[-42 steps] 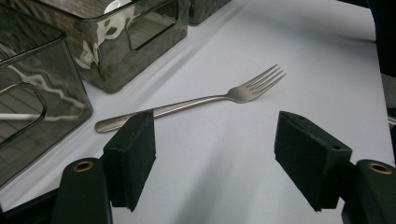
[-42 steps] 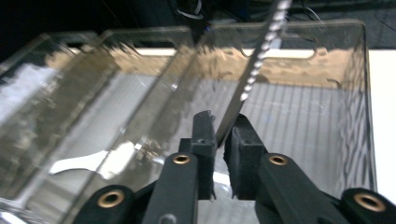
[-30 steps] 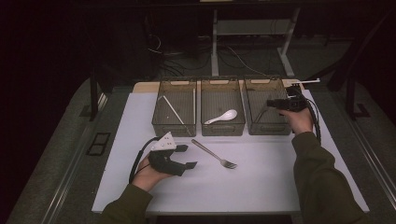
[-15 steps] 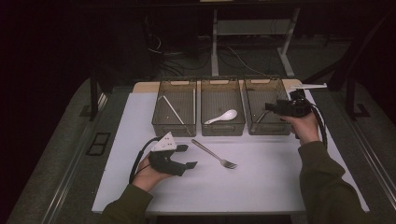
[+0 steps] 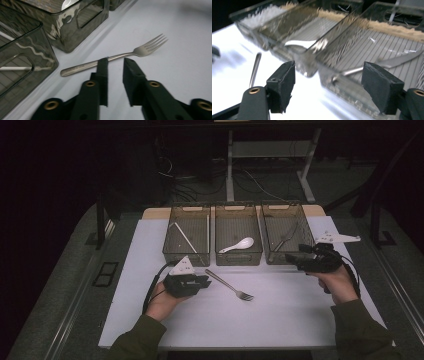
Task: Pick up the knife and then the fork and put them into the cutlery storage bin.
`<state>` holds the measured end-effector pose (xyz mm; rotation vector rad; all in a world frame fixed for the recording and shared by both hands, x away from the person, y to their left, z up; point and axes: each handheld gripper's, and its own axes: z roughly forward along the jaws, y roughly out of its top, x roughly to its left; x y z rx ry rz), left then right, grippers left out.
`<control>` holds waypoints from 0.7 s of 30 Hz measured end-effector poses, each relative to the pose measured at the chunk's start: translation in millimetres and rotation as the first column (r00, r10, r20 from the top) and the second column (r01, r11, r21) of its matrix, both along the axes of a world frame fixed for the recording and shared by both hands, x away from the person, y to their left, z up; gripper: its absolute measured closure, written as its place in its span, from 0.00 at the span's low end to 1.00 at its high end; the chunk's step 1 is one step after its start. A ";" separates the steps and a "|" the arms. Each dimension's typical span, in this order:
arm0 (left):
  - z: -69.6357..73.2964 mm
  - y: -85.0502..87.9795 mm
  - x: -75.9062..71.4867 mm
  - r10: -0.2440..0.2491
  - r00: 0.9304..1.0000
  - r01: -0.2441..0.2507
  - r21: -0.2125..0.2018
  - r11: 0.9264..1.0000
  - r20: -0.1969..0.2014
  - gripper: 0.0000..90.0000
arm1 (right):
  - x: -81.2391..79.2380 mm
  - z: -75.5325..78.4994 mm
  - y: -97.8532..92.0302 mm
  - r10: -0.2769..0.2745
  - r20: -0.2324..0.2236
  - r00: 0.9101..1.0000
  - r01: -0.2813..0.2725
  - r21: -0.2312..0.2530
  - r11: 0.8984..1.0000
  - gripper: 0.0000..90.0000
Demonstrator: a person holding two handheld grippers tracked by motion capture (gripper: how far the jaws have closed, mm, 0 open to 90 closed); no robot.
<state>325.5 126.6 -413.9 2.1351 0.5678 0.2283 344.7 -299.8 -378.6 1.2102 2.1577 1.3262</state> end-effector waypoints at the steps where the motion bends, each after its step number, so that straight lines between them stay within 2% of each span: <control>1: -0.1 -0.7 1.8 0.002 1.000 -0.002 0.005 1.000 -0.001 0.93 | -4.8 -2.7 1.3 0.008 0.002 1.000 -0.008 -0.014 1.000 0.29; 3: -0.2 -2.3 6.9 0.005 1.000 -0.005 0.013 1.000 -0.005 0.99 | -11.3 -6.9 2.9 0.021 -0.005 1.000 -0.021 -0.023 1.000 0.29; 8: -2.3 -7.8 19.6 0.015 1.000 -0.015 0.025 1.000 -0.014 0.99 | -29.3 -19.9 7.4 0.070 -0.021 0.997 -0.070 -0.042 0.997 0.27; 12: -8.9 -16.3 31.1 0.023 1.000 -0.023 0.041 0.999 -0.007 0.99 | -43.8 -30.1 12.1 0.111 -0.029 0.993 -0.112 -0.058 0.992 0.25; 17: -17.4 -32.7 45.9 0.014 1.000 -0.015 0.103 0.995 0.008 0.99 | -57.4 -41.8 17.1 0.136 -0.052 0.989 -0.140 -0.084 0.987 0.24; 21: -26.6 -39.0 57.5 0.033 0.999 -0.032 0.143 0.989 -0.007 0.99 | -62.9 -47.2 18.8 0.151 -0.063 0.986 -0.156 -0.082 0.984 0.24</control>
